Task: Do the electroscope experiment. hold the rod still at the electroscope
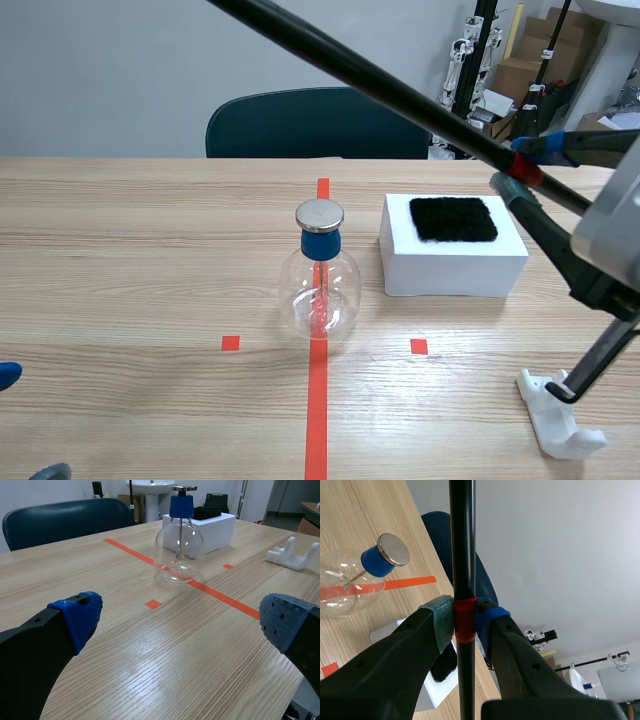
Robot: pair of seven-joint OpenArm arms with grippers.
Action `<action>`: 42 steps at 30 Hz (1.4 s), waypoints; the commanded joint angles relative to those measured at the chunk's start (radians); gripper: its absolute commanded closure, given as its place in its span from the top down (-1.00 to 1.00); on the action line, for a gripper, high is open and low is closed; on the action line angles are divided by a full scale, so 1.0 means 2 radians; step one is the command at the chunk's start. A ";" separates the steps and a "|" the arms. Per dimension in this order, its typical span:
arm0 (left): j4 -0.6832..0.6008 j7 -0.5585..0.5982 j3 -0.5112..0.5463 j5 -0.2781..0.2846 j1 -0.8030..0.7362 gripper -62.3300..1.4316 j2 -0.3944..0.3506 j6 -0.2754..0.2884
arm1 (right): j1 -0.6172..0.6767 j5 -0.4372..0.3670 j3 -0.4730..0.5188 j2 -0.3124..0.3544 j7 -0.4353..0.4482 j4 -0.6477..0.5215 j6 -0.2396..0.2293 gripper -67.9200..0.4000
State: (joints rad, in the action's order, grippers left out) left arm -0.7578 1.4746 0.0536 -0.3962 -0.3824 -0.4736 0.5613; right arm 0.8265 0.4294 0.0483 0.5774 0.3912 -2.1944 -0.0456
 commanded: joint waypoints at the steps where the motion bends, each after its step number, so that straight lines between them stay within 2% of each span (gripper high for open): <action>1: -0.004 0.009 0.000 0.005 0.000 1.00 -0.003 0.001 | 0.000 -0.004 0.005 0.006 0.003 -0.003 0.006 -0.92; 10: -0.004 0.009 0.000 0.005 0.000 1.00 -0.003 0.001 | 0.000 -0.004 0.005 0.006 -0.014 -0.003 0.006 -0.92; 22: -0.004 0.009 0.000 0.005 0.000 1.00 -0.003 0.001 | 0.000 -0.003 0.005 0.006 -0.015 -0.003 0.007 -0.92; 33: -0.004 0.009 0.000 0.005 0.000 1.00 -0.003 0.001 | -0.001 0.054 0.005 0.006 -0.014 -0.003 0.015 -0.92; 36: -0.004 0.009 0.000 0.005 0.000 1.00 -0.003 0.001 | -0.002 0.076 0.005 0.006 -0.020 -0.003 0.038 -0.92; 38: -0.004 0.009 0.000 0.005 0.000 1.00 -0.003 0.001 | -0.016 0.078 0.005 0.006 -0.041 -0.003 0.053 -0.92; 42: -0.004 0.009 0.000 0.005 0.000 1.00 -0.003 0.001 | -0.061 0.089 0.005 0.011 -0.114 -0.003 0.052 -0.92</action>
State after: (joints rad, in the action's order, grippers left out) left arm -0.7578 1.4746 0.0536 -0.3962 -0.3824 -0.4736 0.5613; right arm 0.7406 0.5987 0.0483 0.5774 0.1623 -2.1941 0.0433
